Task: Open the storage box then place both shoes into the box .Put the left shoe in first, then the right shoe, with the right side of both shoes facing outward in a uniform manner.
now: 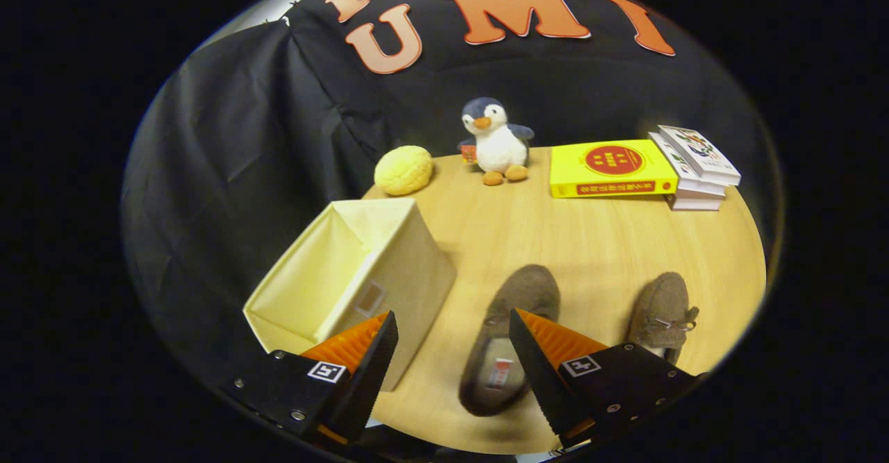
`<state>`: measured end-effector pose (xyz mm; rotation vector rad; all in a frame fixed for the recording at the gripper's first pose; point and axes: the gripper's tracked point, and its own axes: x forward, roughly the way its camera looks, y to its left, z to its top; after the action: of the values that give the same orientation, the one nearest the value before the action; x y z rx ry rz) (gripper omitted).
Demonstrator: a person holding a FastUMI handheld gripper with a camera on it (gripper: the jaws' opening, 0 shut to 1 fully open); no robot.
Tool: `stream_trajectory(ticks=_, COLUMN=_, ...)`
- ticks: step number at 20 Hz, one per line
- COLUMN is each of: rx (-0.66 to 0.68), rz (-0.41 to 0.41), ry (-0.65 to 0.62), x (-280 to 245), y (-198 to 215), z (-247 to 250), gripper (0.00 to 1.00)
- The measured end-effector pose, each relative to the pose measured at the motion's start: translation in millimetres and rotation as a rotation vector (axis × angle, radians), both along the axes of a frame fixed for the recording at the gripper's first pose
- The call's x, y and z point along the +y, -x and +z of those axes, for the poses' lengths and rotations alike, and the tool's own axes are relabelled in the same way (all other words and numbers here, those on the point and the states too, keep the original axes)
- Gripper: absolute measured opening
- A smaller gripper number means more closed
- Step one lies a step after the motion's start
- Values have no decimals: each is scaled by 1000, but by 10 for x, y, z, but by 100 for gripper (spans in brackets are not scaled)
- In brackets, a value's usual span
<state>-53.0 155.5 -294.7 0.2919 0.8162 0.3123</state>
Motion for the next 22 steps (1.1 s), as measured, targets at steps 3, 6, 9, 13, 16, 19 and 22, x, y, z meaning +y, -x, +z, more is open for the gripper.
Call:
stream_trajectory(ticks=3, rx=26, rz=-23, ry=47, x=-171, y=69, z=-329, gripper=93)
stream_trajectory(ticks=6, rx=51, rz=-35, ry=109, x=-295, y=72, z=-651, gripper=87)
stream_trajectory(ticks=9, rx=66, rz=-30, ry=183, x=-383, y=45, z=-904, gripper=78)
stream_trajectory(ticks=13, rx=29, rz=-62, ry=230, x=-439, y=-213, z=-1069, gripper=62)
stream_trajectory(ticks=16, rx=43, rz=-50, ry=236, x=-386, y=-280, z=-1173, gripper=46)
stream_trajectory(ticks=19, rx=62, rz=-96, ry=228, x=-431, y=-310, z=-1168, gripper=27)
stream_trajectory(ticks=22, rx=97, rz=-156, ry=198, x=-478, y=-310, z=-1108, gripper=6)
